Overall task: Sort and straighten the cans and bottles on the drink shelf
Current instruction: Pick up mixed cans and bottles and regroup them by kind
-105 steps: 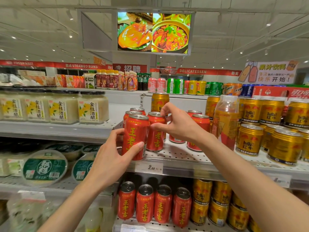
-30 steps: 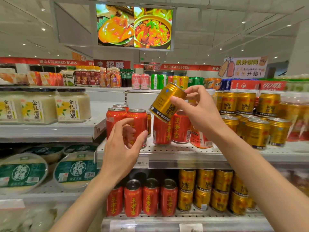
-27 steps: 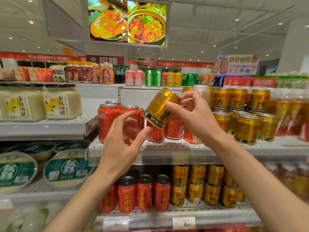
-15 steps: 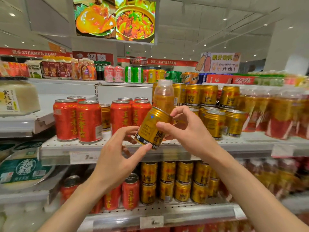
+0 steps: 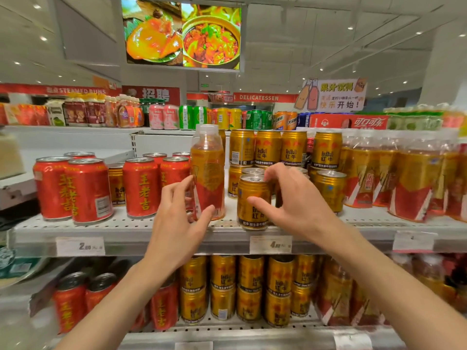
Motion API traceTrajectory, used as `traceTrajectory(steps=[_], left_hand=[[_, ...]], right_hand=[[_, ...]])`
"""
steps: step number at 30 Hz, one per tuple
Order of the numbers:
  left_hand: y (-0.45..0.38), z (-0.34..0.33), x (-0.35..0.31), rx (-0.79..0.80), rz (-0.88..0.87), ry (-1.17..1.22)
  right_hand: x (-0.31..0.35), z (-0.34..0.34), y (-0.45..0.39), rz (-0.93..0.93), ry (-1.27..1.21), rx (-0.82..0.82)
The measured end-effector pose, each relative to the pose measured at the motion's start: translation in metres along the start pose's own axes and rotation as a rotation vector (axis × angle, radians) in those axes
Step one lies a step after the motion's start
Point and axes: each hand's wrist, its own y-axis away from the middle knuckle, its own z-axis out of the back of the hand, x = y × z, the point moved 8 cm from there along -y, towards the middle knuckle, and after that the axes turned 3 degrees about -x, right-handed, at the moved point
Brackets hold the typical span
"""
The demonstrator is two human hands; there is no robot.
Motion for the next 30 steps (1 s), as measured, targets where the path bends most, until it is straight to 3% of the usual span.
traceTrajectory(steps=[5,10,30], left_hand=[[-0.005,-0.004,0.011,0.019,-0.024,-0.030],[-0.005,-0.004,0.012,0.028,-0.046,-0.033],[-0.005,-0.006,0.019,0.086,-0.075,-0.042]], right_hand=[[0.006,-0.001,-0.005,0.129,0.235,-0.079],[0.006,-0.022,-0.010,0.134,0.226,0.086],[-0.004,-0.028,-0.011,0.045,0.388,0.043]])
